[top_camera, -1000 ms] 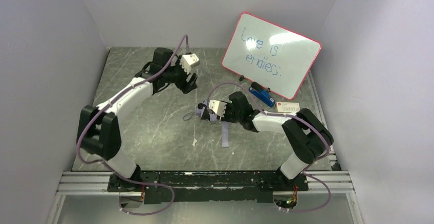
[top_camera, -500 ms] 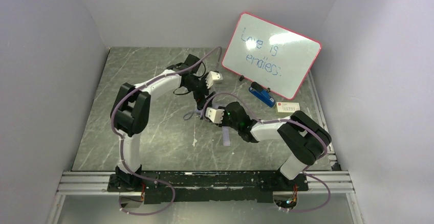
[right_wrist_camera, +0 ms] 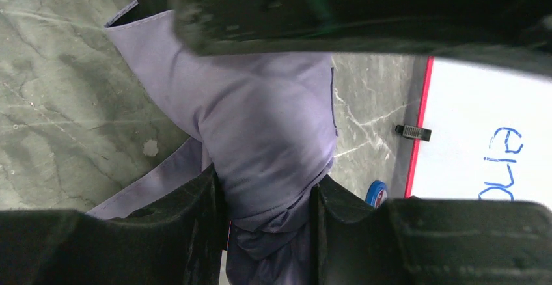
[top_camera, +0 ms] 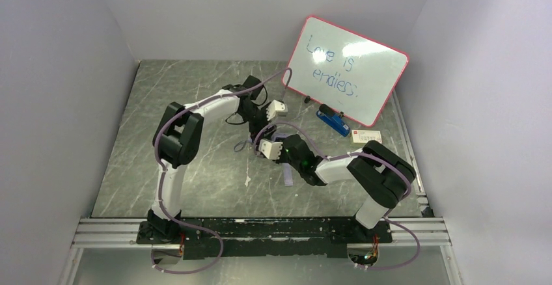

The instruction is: Put away the umbrella

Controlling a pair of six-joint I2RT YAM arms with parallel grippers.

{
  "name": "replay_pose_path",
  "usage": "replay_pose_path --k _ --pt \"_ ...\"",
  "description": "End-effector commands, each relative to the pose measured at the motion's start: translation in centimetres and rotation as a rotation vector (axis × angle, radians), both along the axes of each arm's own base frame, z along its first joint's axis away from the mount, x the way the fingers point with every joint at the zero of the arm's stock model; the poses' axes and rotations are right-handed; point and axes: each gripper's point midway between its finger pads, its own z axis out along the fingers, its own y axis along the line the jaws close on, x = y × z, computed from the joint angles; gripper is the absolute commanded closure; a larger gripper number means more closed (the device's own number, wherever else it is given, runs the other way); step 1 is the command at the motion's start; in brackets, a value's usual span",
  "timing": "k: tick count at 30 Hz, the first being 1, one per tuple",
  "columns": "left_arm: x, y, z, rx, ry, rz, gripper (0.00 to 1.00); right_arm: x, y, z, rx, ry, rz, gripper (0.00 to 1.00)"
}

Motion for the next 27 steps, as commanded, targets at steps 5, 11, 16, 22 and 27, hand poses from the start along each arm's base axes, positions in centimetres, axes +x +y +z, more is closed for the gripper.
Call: replay_pose_path --k 5,11,16,22,27 --pt "-4.4 0.5 -3.1 0.054 0.103 -0.121 0.12 -3.7 -4.1 -6.3 -0.208 0.194 -0.012 0.89" --pt "-4.3 0.1 -3.6 0.057 0.115 -0.103 0.32 -3.7 -4.0 -6.1 -0.193 0.187 -0.017 0.89" --pt "-4.7 -0.5 -3.9 0.073 0.114 -0.1 0.55 -3.7 -3.2 -5.7 -0.151 0.185 -0.016 0.88" --pt "-4.3 0.3 -4.7 0.13 0.068 -0.055 0.93 -4.0 -1.4 -3.7 -0.024 0.197 -0.011 0.62" --pt "-3.9 1.2 -5.3 0.173 0.027 -0.011 0.95 -3.9 -0.3 0.4 0.149 0.146 -0.03 0.32"
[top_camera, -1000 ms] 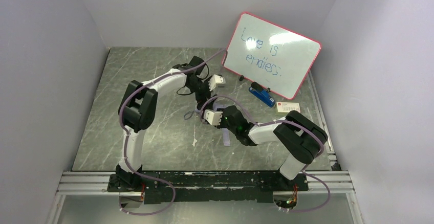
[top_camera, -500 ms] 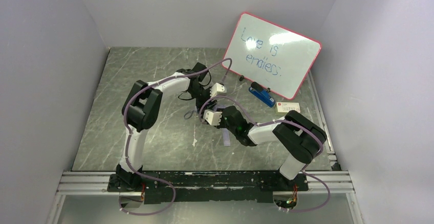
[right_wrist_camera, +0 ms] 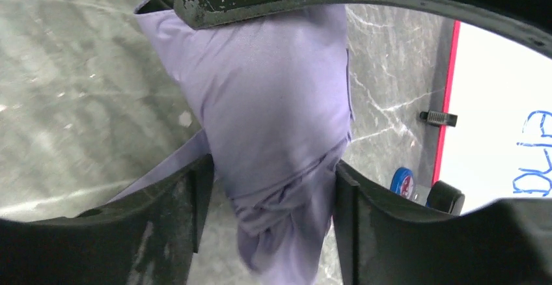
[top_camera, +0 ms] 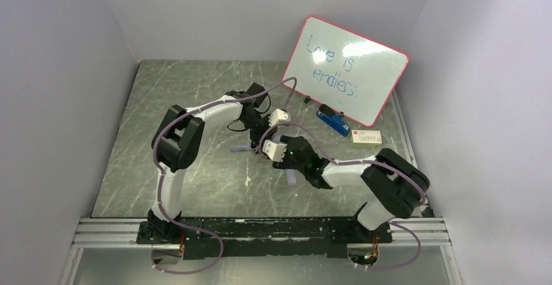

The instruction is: Put away the umbrella

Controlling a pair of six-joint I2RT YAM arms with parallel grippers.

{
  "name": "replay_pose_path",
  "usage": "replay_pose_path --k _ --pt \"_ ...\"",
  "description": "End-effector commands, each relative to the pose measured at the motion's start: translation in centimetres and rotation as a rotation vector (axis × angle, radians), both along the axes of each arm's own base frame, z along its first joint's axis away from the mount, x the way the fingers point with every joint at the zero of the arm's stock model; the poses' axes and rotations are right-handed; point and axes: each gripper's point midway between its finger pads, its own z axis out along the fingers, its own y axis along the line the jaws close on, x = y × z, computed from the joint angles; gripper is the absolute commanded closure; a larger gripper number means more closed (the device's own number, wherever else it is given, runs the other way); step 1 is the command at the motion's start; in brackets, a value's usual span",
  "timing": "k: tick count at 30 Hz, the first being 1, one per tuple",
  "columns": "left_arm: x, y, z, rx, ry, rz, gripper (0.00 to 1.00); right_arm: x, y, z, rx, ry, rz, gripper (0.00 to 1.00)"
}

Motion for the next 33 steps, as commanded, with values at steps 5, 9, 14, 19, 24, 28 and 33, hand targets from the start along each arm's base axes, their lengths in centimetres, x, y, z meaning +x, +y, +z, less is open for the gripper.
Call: replay_pose_path --k 5,9,14,19,24,28,33 --pt "0.6 1.5 -3.5 0.131 -0.079 0.071 0.95 -2.2 0.4 5.9 0.318 0.04 -0.078 0.29" --pt "1.5 1.7 -3.2 0.138 -0.129 0.116 0.95 -3.0 -0.2 11.0 0.532 -0.007 -0.123 0.3" --pt "2.0 1.9 -3.1 0.158 -0.205 0.145 0.95 -4.1 -3.3 16.5 0.844 -0.087 -0.253 0.32" --pt "1.9 2.0 -2.8 0.183 -0.271 0.166 0.95 -4.5 -7.5 17.6 1.09 -0.035 -0.549 0.39" --pt "1.9 2.5 -2.6 0.21 -0.349 0.21 0.95 -5.2 -9.4 15.4 1.124 0.079 -0.788 0.41" --pt "1.8 2.9 -2.2 0.25 -0.46 0.23 0.95 -4.6 -11.3 13.8 1.061 0.124 -0.955 0.4" --pt "1.1 2.9 -2.4 0.284 -0.567 0.232 0.95 -2.0 -13.3 11.8 1.063 0.27 -1.021 0.37"
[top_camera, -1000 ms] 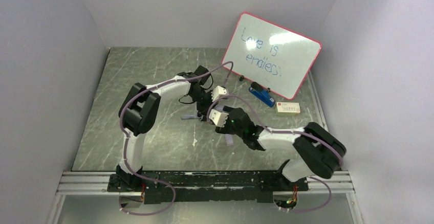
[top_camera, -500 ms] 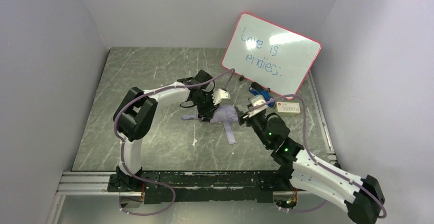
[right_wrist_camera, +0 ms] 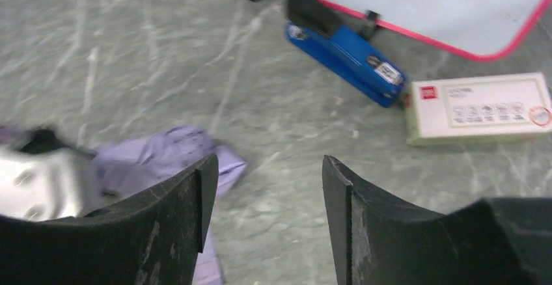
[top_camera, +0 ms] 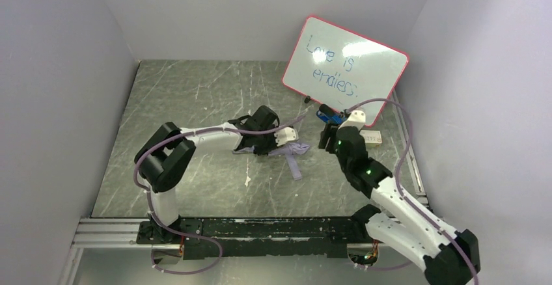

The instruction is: Put away the umbrella

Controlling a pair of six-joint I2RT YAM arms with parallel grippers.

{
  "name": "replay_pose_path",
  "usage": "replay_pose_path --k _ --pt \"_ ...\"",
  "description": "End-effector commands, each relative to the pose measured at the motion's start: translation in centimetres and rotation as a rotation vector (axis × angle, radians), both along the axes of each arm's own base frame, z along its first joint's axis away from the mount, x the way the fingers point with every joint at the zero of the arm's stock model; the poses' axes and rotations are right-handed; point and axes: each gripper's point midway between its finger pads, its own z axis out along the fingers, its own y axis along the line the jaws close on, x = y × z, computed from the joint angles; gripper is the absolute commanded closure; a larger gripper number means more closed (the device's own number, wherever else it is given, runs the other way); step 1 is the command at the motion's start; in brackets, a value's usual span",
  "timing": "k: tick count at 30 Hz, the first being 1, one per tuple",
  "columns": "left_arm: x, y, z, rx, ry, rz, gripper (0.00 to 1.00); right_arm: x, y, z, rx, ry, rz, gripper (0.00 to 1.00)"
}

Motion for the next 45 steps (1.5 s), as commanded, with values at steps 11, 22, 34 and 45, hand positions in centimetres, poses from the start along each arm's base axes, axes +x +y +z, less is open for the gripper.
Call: replay_pose_path --k 11,22,34,45 --pt "-1.4 2.2 -4.2 0.319 -0.314 0.028 0.95 4.9 3.2 -4.7 0.014 0.3 0.384 0.3" --pt "-2.3 1.8 -5.0 0.449 -0.545 -0.027 0.95 8.7 6.7 -4.8 -0.182 0.18 0.735 0.17" --pt "-3.6 2.4 -6.4 0.562 -0.695 -0.124 0.95 5.9 8.2 -6.7 -0.341 0.237 1.221 0.19" --pt "-3.9 2.9 -7.2 0.588 -0.726 -0.159 0.95 4.2 8.7 -8.6 -0.36 0.292 1.353 0.23"
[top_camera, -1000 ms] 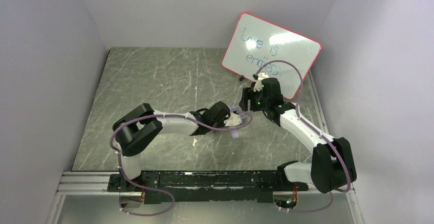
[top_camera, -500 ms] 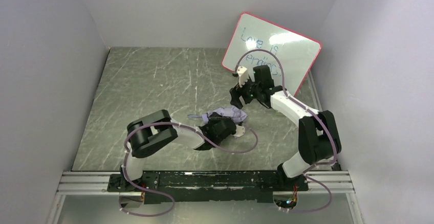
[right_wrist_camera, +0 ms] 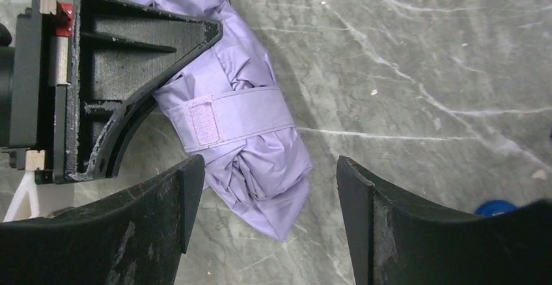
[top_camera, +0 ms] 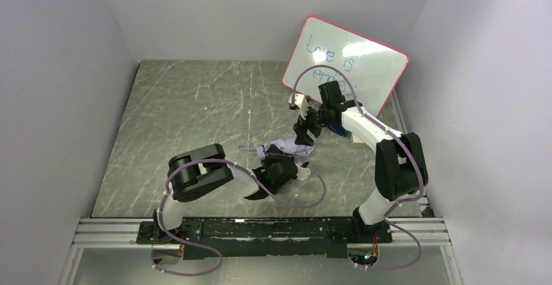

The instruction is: Put away the umbrella

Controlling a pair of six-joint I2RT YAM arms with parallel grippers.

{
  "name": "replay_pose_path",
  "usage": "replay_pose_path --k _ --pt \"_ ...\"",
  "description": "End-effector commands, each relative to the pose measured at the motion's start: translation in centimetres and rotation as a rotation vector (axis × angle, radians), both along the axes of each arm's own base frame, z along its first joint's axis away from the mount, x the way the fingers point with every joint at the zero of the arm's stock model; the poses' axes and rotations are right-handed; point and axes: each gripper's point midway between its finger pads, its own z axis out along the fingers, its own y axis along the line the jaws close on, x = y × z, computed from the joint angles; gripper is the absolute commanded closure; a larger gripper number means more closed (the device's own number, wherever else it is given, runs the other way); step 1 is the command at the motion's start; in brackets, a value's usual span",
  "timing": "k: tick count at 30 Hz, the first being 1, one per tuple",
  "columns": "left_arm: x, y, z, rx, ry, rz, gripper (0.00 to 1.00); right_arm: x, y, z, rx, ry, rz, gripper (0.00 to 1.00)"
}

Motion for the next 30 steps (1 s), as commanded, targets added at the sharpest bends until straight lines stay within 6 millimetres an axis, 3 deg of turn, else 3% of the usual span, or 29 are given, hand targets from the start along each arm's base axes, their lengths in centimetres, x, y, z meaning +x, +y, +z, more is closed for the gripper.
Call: replay_pose_path --k 1,12,15,19,23,30 --pt "-2.5 4.6 -6.8 0.337 0.138 -0.061 0.95 -1.1 0.4 -1.3 -0.034 0.055 0.082 0.23" --pt "-2.6 4.4 -6.8 0.343 0.139 -0.073 0.95 -2.3 1.1 -6.2 -0.179 0.142 0.115 0.26" --pt "-2.7 4.3 -6.8 0.331 0.145 -0.072 0.95 -2.5 0.9 -7.4 -0.216 0.17 0.107 0.38" --pt "-2.8 4.2 -6.6 0.31 0.152 -0.07 0.95 -2.5 0.7 -8.4 -0.231 0.203 0.06 0.61" --pt "-2.7 4.0 -6.2 0.295 0.15 -0.074 0.95 -2.5 0.1 -9.1 -0.259 0.208 0.017 0.72" --pt "-2.9 2.7 -5.1 0.235 0.186 -0.08 0.61 -2.8 -0.9 -10.1 -0.322 0.192 -0.01 0.77"
